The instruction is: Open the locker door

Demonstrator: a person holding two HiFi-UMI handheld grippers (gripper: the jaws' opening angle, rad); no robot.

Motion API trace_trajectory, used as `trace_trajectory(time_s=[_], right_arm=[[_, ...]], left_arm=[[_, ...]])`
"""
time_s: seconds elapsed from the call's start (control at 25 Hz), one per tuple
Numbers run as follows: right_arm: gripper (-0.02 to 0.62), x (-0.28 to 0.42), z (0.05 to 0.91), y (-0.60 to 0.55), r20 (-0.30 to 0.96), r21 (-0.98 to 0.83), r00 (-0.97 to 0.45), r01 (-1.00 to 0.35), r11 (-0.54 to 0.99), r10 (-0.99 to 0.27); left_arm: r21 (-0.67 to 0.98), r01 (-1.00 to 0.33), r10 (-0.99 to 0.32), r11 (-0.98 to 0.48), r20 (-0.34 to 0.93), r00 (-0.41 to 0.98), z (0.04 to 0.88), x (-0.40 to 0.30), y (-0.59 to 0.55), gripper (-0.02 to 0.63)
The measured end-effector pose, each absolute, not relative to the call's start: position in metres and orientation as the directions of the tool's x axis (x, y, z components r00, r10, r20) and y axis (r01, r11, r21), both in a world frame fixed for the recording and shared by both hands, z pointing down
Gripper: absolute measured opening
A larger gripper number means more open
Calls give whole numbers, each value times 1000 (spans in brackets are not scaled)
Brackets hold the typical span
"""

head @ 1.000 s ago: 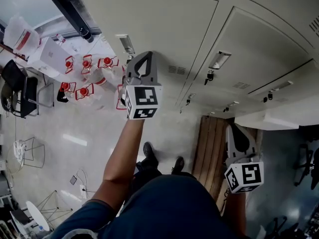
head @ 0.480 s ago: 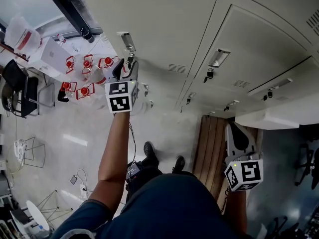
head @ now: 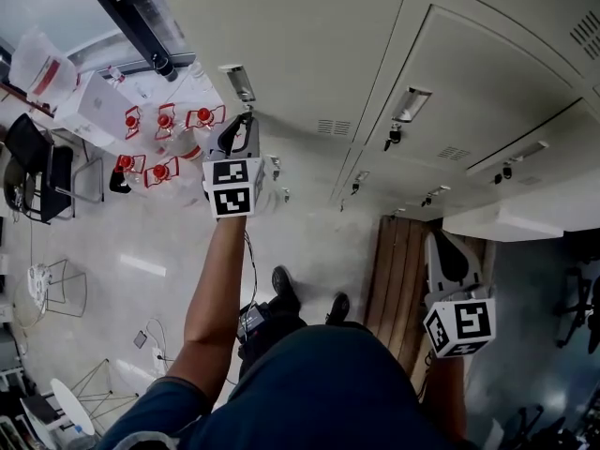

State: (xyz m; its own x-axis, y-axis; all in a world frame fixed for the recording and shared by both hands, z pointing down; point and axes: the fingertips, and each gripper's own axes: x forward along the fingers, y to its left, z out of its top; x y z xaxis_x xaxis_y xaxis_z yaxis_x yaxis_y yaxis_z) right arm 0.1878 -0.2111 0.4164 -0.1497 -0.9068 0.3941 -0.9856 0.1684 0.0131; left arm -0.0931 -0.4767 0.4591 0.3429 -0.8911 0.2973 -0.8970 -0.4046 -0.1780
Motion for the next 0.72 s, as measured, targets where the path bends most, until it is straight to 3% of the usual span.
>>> trace_trajectory(time_s=[0.72], right_arm=[[38,160,410,-184,362,25,-242,-963,268,-900]], left_arm=[[-230,-864,-877,-448,304,373,463,-88,-375,103]])
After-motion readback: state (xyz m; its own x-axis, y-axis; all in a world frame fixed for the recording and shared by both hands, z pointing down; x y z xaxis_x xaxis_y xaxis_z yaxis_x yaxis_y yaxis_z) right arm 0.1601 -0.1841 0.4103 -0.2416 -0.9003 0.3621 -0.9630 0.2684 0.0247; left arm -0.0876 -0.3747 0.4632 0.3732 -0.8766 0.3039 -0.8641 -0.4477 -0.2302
